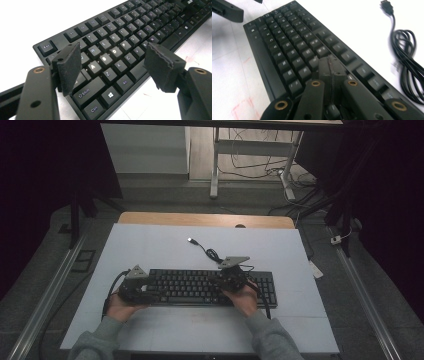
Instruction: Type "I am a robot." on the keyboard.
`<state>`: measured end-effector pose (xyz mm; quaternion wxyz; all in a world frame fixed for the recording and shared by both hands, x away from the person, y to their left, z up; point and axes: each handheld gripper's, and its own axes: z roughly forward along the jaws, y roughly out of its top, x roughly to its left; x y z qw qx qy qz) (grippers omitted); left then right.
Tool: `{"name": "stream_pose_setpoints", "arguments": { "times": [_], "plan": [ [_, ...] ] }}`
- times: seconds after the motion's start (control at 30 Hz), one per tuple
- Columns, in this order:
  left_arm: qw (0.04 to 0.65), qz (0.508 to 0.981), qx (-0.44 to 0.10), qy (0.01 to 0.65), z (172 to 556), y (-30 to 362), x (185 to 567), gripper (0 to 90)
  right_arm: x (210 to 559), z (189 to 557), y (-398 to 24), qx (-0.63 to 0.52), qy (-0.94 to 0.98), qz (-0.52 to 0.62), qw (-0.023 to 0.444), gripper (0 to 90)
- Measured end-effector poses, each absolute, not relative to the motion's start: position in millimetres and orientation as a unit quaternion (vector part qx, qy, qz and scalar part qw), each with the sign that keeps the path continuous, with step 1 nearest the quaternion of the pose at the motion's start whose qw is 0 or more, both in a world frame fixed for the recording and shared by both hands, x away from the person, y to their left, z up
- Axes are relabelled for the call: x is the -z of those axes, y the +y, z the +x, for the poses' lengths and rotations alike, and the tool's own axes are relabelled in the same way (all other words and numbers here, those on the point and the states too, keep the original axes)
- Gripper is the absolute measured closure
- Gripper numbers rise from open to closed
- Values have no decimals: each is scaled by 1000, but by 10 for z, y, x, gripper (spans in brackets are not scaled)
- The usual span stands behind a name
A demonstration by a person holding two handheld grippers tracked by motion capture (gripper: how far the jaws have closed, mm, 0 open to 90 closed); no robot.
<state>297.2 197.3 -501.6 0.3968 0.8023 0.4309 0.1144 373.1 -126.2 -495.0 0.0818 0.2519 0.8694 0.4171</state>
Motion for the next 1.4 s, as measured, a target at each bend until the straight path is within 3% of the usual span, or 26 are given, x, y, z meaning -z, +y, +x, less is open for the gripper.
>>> {"name": "stream_pose_setpoints", "arguments": {
  "times": [0.1,0.37,0.6,1.4],
  "plan": [
    [397,802,-115,431,2971,1973,5016,303,4938,3695,-1370,-423,866,254,82,894],
    [397,801,-116,433,2970,1985,5015,303,4898,3614,-1572,-429,859,266,89,672],
    [398,799,-116,436,2973,2001,5016,303,4880,3488,-1771,-438,850,273,101,573],
    [405,794,-128,435,3021,1959,4983,315,4889,3416,-1875,-440,850,268,114,539]
  ]
}}
